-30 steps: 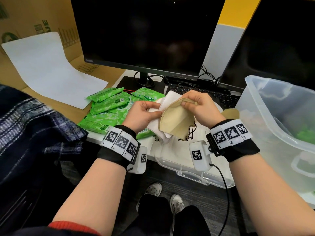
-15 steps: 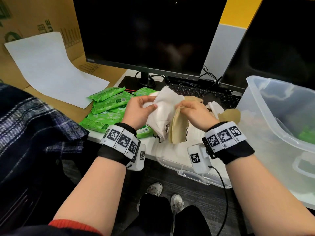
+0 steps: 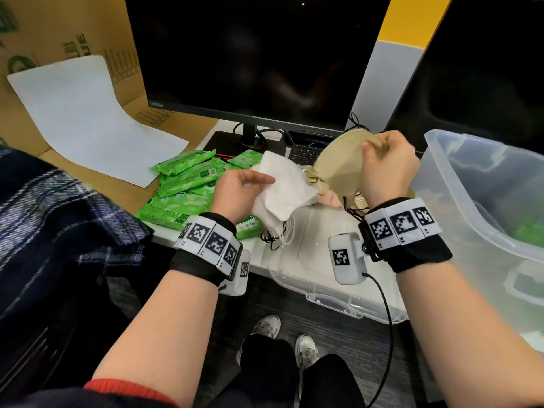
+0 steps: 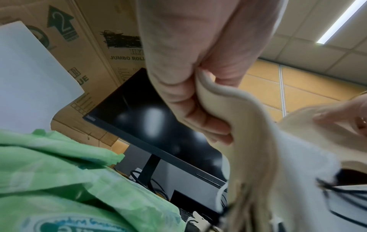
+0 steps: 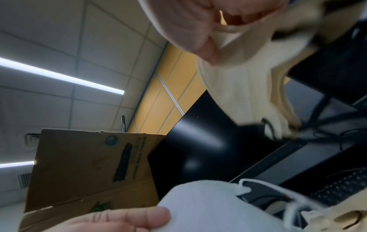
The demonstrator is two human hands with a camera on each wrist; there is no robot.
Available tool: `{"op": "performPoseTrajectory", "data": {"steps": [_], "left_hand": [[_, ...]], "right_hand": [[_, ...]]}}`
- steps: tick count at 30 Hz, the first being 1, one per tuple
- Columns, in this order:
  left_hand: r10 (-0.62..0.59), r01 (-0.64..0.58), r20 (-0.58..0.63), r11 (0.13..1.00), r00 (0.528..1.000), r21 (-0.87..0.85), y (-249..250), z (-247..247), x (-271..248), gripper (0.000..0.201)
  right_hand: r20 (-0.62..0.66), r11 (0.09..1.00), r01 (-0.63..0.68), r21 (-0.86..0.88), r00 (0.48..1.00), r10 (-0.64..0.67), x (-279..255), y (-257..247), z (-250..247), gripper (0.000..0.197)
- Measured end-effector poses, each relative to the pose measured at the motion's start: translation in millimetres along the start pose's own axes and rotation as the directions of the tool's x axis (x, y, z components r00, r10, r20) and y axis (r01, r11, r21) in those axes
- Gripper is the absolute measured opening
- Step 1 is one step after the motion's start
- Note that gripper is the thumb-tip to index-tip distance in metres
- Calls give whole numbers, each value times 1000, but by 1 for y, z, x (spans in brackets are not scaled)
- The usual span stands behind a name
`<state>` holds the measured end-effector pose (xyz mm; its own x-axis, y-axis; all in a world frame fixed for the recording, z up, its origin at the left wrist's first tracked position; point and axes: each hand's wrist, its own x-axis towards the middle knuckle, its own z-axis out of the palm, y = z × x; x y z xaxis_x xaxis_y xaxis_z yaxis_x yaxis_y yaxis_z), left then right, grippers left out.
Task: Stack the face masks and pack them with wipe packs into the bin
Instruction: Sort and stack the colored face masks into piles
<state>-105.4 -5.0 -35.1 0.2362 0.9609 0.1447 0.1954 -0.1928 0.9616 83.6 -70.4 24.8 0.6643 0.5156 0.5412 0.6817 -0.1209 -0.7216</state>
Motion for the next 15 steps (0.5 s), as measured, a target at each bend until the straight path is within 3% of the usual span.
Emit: {"op": "performPoseTrajectory", "data": {"steps": [3, 5, 6, 7, 9, 11, 12, 14, 15], "left_hand": [[-21, 21, 7, 1000, 1000, 22, 0, 0, -1, 25], [-56, 56, 9, 998, 998, -32, 5, 1, -3, 21], [-83, 84, 12, 993, 996, -89, 8, 2, -4, 20], [-103, 105, 18, 984, 995, -142, 10, 3, -4, 24], [-124, 132, 47, 966, 991, -220, 15, 4, -6, 40], [-136, 151, 70, 942, 988, -299, 14, 5, -5, 44], [-121, 139, 78, 945, 990, -297, 15, 6, -6, 35], [-87, 106, 89, 964, 992, -242, 13, 6, -8, 15], [-79, 98, 94, 970, 992, -222, 12, 6, -8, 18]], "right_hand": [[-93, 993, 60, 97, 994, -51, -2, 1, 2, 5], [-19, 962, 184, 202, 983, -184, -10, -1, 7, 2], [81, 935, 241, 262, 960, -270, -16, -2, 11, 6], [214, 910, 273, 313, 913, -348, -21, -1, 15, 11], [485, 895, 269, 357, 765, -424, -30, 1, 21, 26], [679, 914, 175, 366, 621, -391, -37, 1, 22, 34], [737, 924, 115, 366, 571, -363, -40, 1, 21, 33], [787, 933, 36, 358, 526, -322, -40, 1, 18, 35], [788, 938, 24, 346, 536, -304, -40, 0, 17, 38]]}}
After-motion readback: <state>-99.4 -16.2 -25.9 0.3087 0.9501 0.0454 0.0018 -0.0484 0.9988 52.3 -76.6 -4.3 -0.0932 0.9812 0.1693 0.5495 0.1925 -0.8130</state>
